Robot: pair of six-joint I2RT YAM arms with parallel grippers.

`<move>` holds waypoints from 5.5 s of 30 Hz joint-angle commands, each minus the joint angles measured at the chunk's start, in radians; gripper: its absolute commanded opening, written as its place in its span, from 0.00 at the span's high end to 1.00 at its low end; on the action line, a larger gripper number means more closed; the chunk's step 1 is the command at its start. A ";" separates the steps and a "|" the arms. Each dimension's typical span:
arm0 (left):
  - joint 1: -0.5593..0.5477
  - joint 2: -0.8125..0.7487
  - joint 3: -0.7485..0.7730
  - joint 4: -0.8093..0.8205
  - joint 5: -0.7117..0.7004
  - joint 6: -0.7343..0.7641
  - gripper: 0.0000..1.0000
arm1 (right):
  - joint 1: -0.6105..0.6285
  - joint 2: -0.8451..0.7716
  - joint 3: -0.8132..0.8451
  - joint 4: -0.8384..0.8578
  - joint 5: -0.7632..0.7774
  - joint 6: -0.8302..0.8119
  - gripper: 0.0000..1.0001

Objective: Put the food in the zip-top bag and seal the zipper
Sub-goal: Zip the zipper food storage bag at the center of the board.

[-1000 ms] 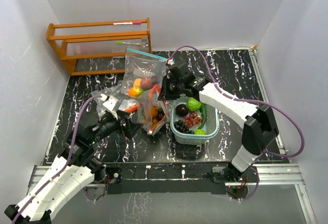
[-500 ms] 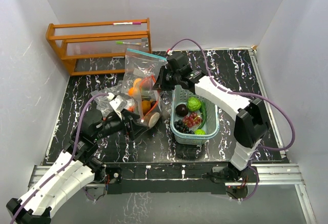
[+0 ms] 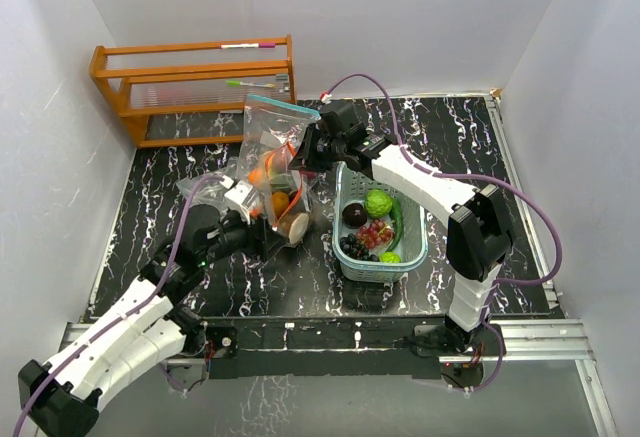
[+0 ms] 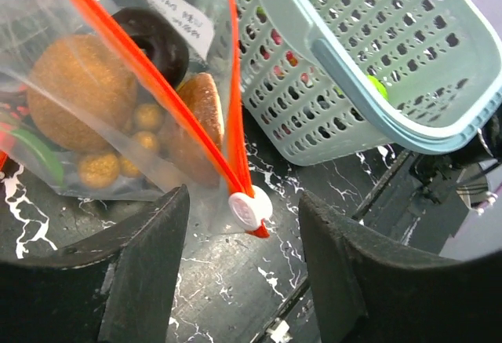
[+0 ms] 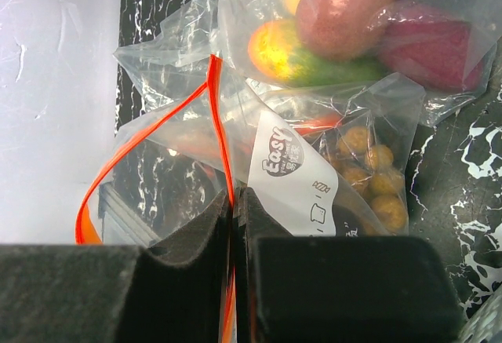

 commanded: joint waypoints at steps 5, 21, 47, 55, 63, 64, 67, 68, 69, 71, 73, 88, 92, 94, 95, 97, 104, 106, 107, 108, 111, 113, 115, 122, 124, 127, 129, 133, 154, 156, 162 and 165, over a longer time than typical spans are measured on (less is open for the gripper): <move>-0.040 0.059 0.033 0.035 -0.133 -0.023 0.61 | -0.002 -0.048 0.053 0.077 -0.014 0.009 0.92; -0.081 -0.117 0.264 -0.235 -0.347 0.214 1.00 | -0.045 -0.259 -0.158 0.036 0.022 -0.029 0.92; -0.080 -0.007 0.211 -0.306 0.246 0.684 1.00 | -0.040 -0.548 -0.332 0.004 -0.239 -0.676 0.02; -0.080 0.075 0.346 -0.418 0.162 0.793 1.00 | 0.002 -0.578 -0.351 0.033 -0.251 -0.795 0.01; -0.080 0.017 0.485 -0.522 0.014 0.833 1.00 | 0.001 -0.460 -0.250 -0.030 -0.176 -0.812 0.02; -0.080 0.001 0.492 -0.520 0.006 0.833 1.00 | 0.002 -0.456 -0.255 -0.023 -0.171 -0.809 0.02; -0.080 -0.034 0.514 -0.511 0.005 0.828 1.00 | 0.002 -0.452 -0.282 0.013 -0.139 -0.782 0.02; -0.080 -0.042 0.521 -0.512 0.003 0.829 1.00 | 0.001 -0.445 -0.281 0.013 -0.123 -0.778 0.02; -0.080 -0.048 0.528 -0.512 -0.002 0.831 1.00 | 0.001 -0.435 -0.275 0.003 -0.106 -0.776 0.01; -0.080 -0.057 0.541 -0.521 -0.030 0.843 1.00 | 0.001 -0.418 -0.245 -0.041 -0.052 -0.776 0.02; -0.080 -0.059 0.548 -0.523 -0.107 0.853 1.00 | 0.002 -0.418 -0.226 -0.102 0.045 -0.773 0.02; -0.080 -0.046 0.375 -0.325 -0.397 0.858 1.00 | 0.001 -0.630 -0.290 -0.229 -0.056 -0.797 0.02; -0.080 -0.032 0.339 -0.266 -0.270 0.880 1.00 | 0.001 -0.708 -0.348 -0.136 -0.222 -0.851 0.02; -0.080 -0.010 0.346 -0.260 -0.227 0.890 1.00 | 0.002 -0.713 -0.351 -0.105 -0.276 -0.872 0.02; -0.080 0.004 0.355 -0.263 -0.205 0.896 1.00 | 0.002 -0.707 -0.346 -0.095 -0.300 -0.879 0.02; -0.080 0.030 0.371 -0.273 -0.174 0.903 1.00 | 0.001 -0.686 -0.330 -0.079 -0.347 -0.889 0.02; -0.080 0.081 0.418 -0.313 -0.085 0.962 1.00 | 0.017 -0.625 -0.291 -0.012 -0.402 -0.889 0.02; -0.081 0.100 0.425 -0.309 -0.067 0.967 1.00 | 0.043 -0.608 -0.290 0.008 -0.379 -0.891 0.02; -0.081 0.114 0.431 -0.314 -0.056 0.964 1.00 | 0.055 -0.602 -0.292 0.027 -0.366 -0.893 0.01; -0.080 0.130 0.442 -0.322 -0.043 0.959 1.00 | 0.067 -0.598 -0.297 0.044 -0.350 -0.890 0.02; -0.080 0.177 0.476 -0.351 -0.025 0.930 1.00 | 0.087 -0.603 -0.330 0.114 -0.302 -0.871 0.02; -0.079 0.188 0.490 -0.364 -0.007 0.916 1.00 | 0.087 -0.616 -0.357 0.170 -0.276 -0.844 0.02; -0.079 0.186 0.487 -0.353 0.007 0.900 1.00 | 0.088 -0.622 -0.370 0.206 -0.267 -0.818 0.02; -0.076 0.221 0.499 -0.346 0.017 0.851 1.00 | 0.106 -0.579 -0.360 0.225 -0.275 -0.795 0.02; -0.076 0.239 0.524 -0.360 0.025 0.834 1.00 | 0.123 -0.565 -0.365 0.233 -0.277 -0.796 0.01; -0.075 0.261 0.552 -0.375 0.013 0.810 1.00 | 0.168 -0.544 -0.365 0.254 -0.259 -0.790 0.02; -0.074 0.282 0.579 -0.396 0.004 0.798 1.00 | 0.204 -0.528 -0.355 0.249 -0.225 -0.793 0.02; -0.074 0.314 0.613 -0.442 0.011 0.793 1.00 | 0.249 -0.513 -0.361 0.242 -0.177 -0.793 0.02; -0.073 0.236 0.597 -0.419 0.017 0.757 1.00 | 0.254 -0.555 -0.433 0.309 -0.028 -0.719 0.89; -0.074 0.226 0.593 -0.417 0.026 0.757 1.00 | 0.254 -0.558 -0.423 0.307 -0.059 -0.728 0.92; -0.073 0.159 0.548 -0.386 0.036 0.763 0.77 | 0.248 -0.572 -0.397 0.288 -0.149 -0.731 0.92; -0.073 0.125 0.508 -0.333 0.024 0.751 0.77 | 0.247 -0.582 -0.385 0.288 -0.212 -0.721 0.92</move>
